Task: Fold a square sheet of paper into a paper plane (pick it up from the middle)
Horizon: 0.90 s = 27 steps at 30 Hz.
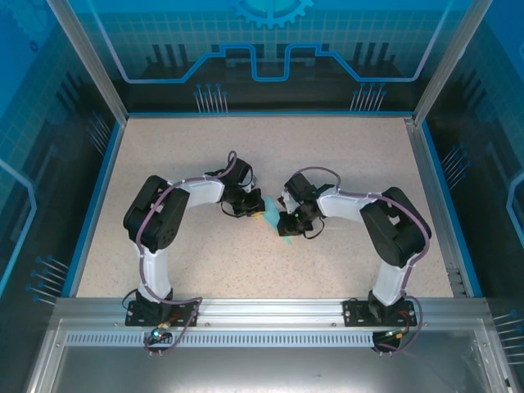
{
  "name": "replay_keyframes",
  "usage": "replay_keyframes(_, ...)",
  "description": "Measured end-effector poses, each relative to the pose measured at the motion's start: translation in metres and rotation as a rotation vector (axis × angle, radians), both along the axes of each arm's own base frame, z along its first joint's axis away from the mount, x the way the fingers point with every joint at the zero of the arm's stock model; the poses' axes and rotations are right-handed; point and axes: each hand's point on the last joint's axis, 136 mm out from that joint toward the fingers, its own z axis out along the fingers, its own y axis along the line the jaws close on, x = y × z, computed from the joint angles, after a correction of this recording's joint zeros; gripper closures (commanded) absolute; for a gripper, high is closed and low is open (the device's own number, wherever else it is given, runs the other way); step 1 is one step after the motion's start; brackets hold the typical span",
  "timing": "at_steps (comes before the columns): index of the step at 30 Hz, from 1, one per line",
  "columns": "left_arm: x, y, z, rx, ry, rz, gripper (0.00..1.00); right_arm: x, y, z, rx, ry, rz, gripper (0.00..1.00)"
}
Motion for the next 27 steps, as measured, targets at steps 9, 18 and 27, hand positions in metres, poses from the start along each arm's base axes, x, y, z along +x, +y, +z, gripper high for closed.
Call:
replay_keyframes(9,0.000,0.000,0.000,0.010,0.010,0.000,0.95,-0.010,-0.007,-0.001,0.029,-0.040,-0.003,0.92)
replay_keyframes(18,0.001,0.000,0.000,0.020,0.015,0.001,0.94,-0.026,-0.019,0.000,0.036,-0.057,-0.007,0.91)
replay_keyframes(27,0.002,0.001,0.002,0.060,-0.009,0.001,0.86,-0.043,-0.046,0.021,-0.013,-0.060,-0.041,0.73)
